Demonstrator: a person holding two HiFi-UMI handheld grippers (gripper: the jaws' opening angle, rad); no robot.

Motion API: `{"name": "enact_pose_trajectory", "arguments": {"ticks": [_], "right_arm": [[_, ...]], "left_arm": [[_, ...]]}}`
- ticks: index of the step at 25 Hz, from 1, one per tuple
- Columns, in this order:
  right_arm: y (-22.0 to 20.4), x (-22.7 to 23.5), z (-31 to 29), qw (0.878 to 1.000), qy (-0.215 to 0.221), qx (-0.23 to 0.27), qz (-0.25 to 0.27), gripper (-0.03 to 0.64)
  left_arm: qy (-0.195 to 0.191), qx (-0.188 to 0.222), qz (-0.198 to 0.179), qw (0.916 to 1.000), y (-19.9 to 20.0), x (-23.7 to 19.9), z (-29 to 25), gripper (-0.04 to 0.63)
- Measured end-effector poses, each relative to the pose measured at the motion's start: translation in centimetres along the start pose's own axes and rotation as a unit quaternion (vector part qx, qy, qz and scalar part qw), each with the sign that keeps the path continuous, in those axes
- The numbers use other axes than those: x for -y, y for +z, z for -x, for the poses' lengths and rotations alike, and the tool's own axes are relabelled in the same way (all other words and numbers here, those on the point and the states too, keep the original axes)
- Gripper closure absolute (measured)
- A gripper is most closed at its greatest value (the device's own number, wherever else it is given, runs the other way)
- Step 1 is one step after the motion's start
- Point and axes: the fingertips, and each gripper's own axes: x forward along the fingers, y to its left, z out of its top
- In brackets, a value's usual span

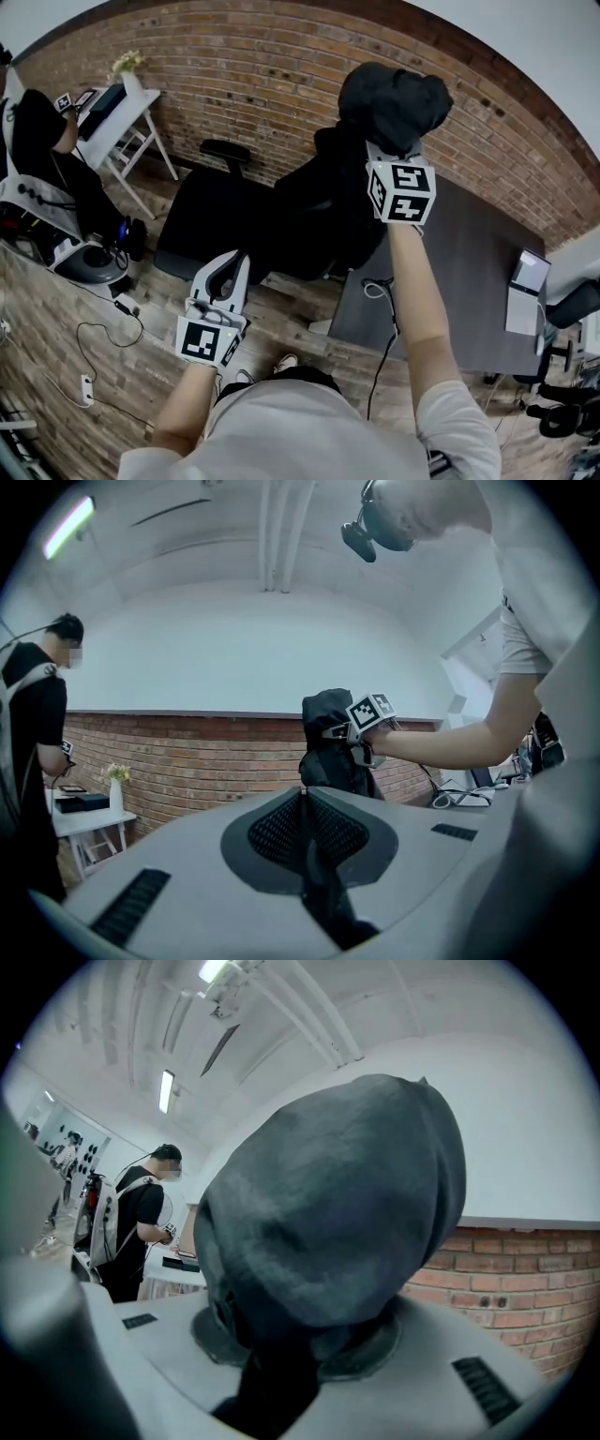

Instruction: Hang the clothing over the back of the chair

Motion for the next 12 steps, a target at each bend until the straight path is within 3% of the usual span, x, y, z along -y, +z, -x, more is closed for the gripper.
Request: {"name": "enact_pose_trajectory", "arguments": {"ticks": [8, 12], "right_arm": [[0.1, -5.6, -3.4, 0.999, 0.049, -0.007, 0.018, 0.465], [-1.3, -10.0, -4.6, 0.992, 0.107, -0.036, 0.053, 0.462]], "left_arm": [[0.033, -0.003, 0.001, 0.9995, -0.3, -1.7, 1.4, 0.557], [0.038, -0.009, 0.004, 0.9992, -0.7, -2.0, 1.9, 0.557]]}}
